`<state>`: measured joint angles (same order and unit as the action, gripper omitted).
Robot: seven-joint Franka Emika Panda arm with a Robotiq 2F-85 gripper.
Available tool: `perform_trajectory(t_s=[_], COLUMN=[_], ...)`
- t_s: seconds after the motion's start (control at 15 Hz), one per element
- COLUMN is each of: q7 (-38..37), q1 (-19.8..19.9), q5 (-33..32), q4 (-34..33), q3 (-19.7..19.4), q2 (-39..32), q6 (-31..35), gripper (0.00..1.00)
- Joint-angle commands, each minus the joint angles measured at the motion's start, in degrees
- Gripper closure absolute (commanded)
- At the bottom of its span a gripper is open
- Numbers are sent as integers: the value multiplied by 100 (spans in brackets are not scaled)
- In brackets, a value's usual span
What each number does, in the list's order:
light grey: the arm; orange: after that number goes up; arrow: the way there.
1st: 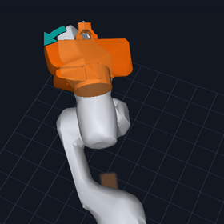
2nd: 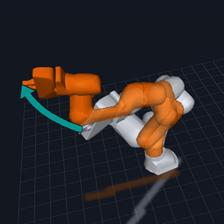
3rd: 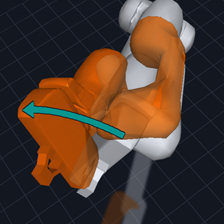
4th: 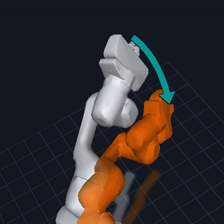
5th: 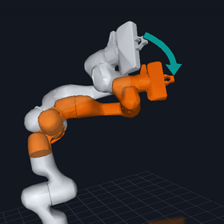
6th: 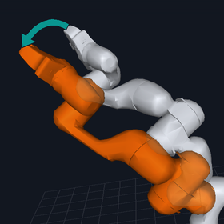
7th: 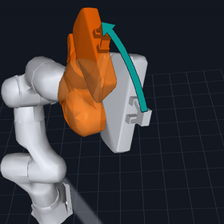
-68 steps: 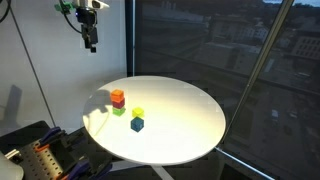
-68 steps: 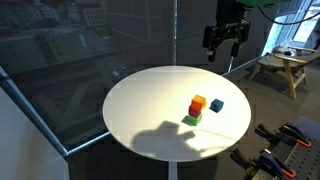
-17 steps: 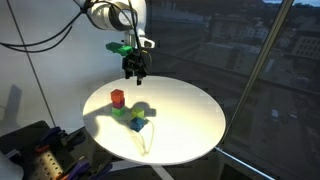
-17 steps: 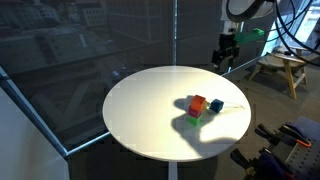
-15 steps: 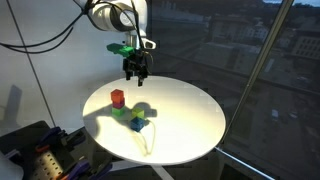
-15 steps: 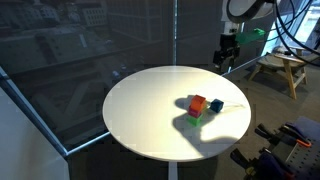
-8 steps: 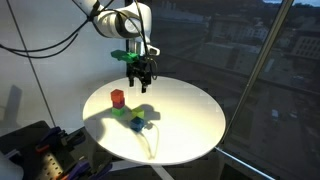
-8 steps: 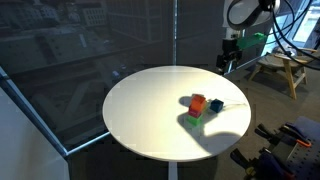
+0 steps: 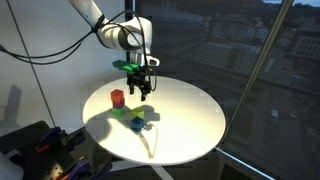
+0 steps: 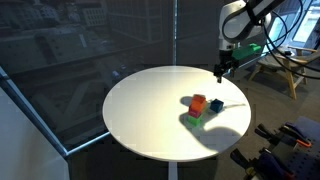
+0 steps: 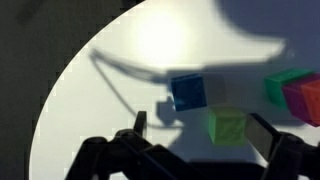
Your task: Pick up the blue block and stack it on top of the orange block
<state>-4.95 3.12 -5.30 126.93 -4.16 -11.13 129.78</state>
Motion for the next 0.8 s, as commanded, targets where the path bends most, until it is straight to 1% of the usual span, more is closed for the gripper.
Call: perform_trajectory(t_s=[0.0,0.33,0.73], q7=[-217,-363,-380], q1=[-45,-115,-139], q5=[18,26,66], q4=[-34,-59,-60], q3=[-3,-6,-8], q2=[-208,-472,-554], q6=[302,519,536], gripper=[0,0,0])
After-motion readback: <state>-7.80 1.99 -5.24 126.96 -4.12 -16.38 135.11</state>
